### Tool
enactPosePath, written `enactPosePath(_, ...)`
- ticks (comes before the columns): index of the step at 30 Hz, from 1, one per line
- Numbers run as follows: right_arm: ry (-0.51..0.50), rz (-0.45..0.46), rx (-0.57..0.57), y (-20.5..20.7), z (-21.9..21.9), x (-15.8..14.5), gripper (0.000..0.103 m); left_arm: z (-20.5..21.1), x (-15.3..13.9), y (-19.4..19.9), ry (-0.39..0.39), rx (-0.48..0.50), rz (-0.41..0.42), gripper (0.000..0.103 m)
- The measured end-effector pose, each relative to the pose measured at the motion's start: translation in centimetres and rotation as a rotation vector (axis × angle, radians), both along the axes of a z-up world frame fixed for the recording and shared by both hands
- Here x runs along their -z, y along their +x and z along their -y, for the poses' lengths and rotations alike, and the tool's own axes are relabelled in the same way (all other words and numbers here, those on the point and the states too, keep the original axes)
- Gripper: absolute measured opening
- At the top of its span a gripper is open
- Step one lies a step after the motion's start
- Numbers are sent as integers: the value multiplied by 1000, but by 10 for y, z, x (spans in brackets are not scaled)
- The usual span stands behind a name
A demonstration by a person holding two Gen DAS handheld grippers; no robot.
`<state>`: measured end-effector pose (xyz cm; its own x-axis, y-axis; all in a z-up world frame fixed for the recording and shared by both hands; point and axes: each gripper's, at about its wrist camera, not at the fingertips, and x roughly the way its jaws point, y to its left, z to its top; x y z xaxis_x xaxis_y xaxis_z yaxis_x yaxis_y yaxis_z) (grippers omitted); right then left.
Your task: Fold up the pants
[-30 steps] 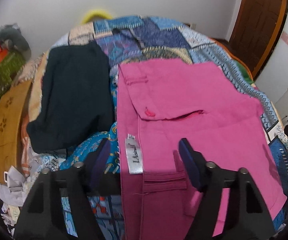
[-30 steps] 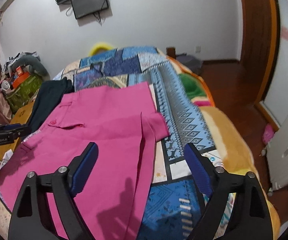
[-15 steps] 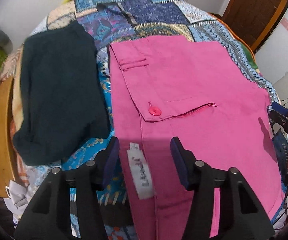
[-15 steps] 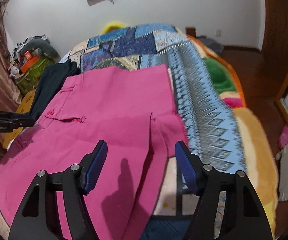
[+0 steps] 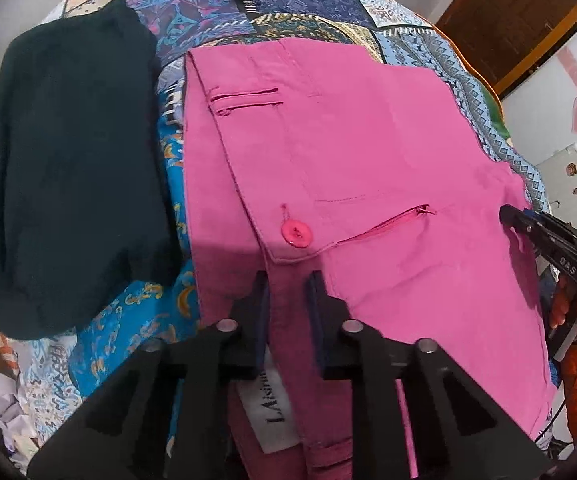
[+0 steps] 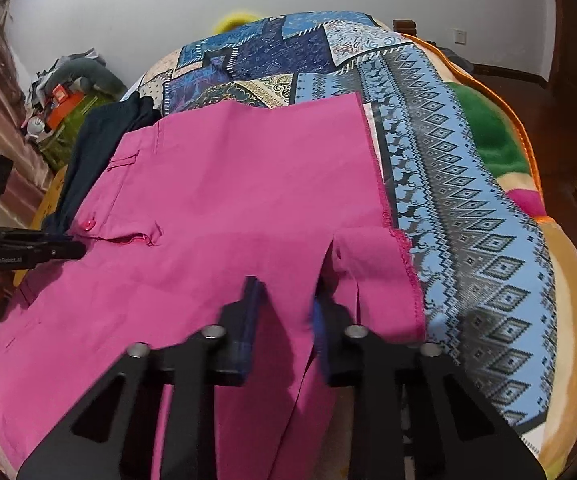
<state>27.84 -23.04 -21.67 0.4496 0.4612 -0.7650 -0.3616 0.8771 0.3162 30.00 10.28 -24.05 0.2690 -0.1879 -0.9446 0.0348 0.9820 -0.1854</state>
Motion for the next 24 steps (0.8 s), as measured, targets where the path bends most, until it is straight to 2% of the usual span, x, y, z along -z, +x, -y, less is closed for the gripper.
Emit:
enactPosePath(3, 0, 16, -1, 1, 1, -2, 6, -2, -1, -7, -6, -27, 8, 6)
enactPosePath(7, -35, 62, 6, 2, 2, -7, 3, -3, -4, -19, 26, -51, 41, 6)
enactPosePath(11, -87, 92, 27, 6, 4, -7, 0, -10, -3, -30, 34, -137, 64, 6)
enactPosePath(15, -83, 45, 54, 15, 12, -2, 0, -6, -4, -29, 67, -121, 63, 6)
enactPosePath(19, -96, 79, 24, 5, 11, -13, 1, -3, -13, -29, 104, -80, 78, 7)
enactPosePath(22, -101, 94, 22, -2, 14, -21, 2, -2, -28, -31, 137, -50, 124, 17)
enactPosePath(24, -101, 103, 26, -5, 18, -26, 4, -3, -40, -30, 144, -45, 164, 35)
